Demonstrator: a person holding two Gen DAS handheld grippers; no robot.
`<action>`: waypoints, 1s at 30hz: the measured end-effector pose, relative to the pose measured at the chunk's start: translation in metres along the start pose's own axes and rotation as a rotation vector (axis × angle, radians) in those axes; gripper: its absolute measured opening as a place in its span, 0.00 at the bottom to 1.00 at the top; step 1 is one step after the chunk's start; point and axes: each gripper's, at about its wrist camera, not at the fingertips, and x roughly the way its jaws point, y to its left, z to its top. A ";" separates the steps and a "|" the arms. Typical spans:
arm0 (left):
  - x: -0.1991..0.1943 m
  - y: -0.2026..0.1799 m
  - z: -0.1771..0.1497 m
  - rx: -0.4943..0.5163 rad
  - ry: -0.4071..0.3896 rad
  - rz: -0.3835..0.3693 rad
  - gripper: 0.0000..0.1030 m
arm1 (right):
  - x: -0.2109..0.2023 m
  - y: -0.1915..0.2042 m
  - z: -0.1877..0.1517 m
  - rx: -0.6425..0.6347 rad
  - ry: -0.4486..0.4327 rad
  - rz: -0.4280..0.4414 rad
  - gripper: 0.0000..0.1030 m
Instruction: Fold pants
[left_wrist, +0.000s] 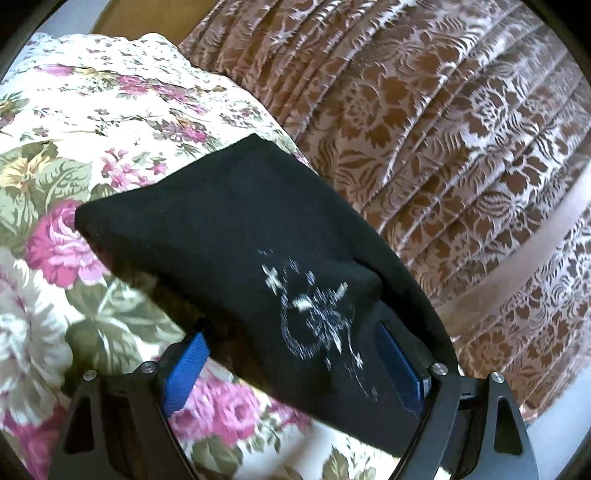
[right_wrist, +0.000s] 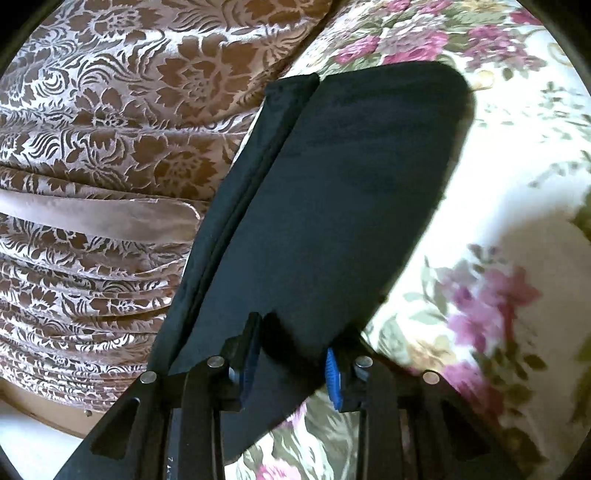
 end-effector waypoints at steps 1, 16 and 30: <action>0.002 0.003 0.001 -0.014 -0.002 -0.011 0.87 | 0.001 0.000 0.000 -0.014 0.007 0.006 0.29; 0.020 0.001 0.021 -0.021 -0.004 0.009 0.79 | 0.009 0.003 -0.002 -0.107 0.020 0.057 0.26; 0.030 0.024 0.023 -0.070 0.039 0.020 0.07 | 0.009 0.005 -0.002 -0.144 -0.016 -0.015 0.08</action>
